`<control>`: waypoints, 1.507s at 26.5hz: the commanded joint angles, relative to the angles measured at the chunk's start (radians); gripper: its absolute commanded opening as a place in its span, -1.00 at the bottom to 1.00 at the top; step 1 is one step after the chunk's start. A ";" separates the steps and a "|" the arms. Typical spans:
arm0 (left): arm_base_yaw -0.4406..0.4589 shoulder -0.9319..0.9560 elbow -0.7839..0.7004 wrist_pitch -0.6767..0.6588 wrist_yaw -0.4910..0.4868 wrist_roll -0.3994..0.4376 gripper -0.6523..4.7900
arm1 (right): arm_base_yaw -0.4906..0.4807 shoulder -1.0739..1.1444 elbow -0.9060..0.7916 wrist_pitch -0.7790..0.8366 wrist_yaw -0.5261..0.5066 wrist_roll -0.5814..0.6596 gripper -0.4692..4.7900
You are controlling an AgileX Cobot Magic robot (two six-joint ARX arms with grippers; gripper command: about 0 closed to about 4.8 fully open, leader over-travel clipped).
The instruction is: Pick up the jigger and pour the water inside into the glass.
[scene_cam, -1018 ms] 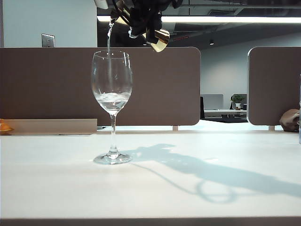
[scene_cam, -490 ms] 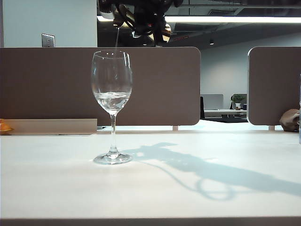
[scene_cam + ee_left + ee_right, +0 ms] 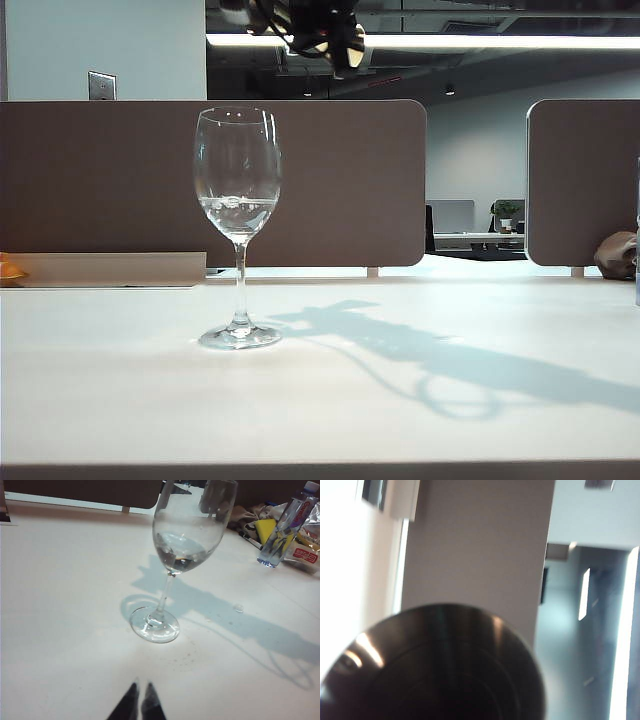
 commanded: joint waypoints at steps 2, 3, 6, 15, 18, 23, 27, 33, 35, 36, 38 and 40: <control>0.001 0.001 0.004 -0.011 0.011 -0.006 -0.68 | -0.026 -0.014 0.008 -0.008 0.114 0.576 -0.83; 0.001 0.001 0.004 -0.011 0.011 -0.006 -0.68 | -0.038 -0.022 0.008 -0.039 0.099 0.743 -0.83; 0.001 0.001 0.004 -0.011 0.011 -0.006 -0.68 | -0.072 -0.035 -0.009 -0.092 0.069 1.032 -0.83; 0.001 0.001 0.004 -0.012 0.011 -0.006 -0.68 | -0.104 -0.168 -0.334 0.135 -0.039 1.236 -0.83; 0.001 0.001 0.004 -0.011 0.011 -0.006 -0.68 | -0.116 -0.215 -0.464 0.268 -0.085 1.337 -0.83; 0.001 0.001 0.004 -0.011 0.011 -0.006 -0.68 | -0.117 -0.233 -0.614 0.434 -0.134 1.421 -0.83; 0.001 0.001 0.004 -0.011 0.011 -0.006 -0.68 | -0.118 -0.229 -0.732 0.552 -0.166 1.540 -0.83; 0.001 0.001 0.004 -0.011 0.011 -0.006 -0.68 | -0.130 -0.228 -0.809 0.573 -0.193 1.600 -0.83; 0.001 0.001 0.004 -0.011 0.011 -0.006 -0.68 | -0.130 -0.228 -0.828 0.576 -0.192 1.614 -0.83; 0.001 0.001 0.004 -0.011 0.011 -0.006 -0.68 | -0.130 -0.227 -0.836 0.576 -0.193 1.614 -0.83; 0.001 0.001 0.004 -0.012 0.011 -0.006 -0.68 | -0.132 -0.222 -0.850 0.573 -0.193 1.615 -0.83; 0.001 0.001 0.004 -0.011 0.011 -0.006 -0.68 | -0.134 -0.212 -0.854 0.567 -0.200 1.618 -0.83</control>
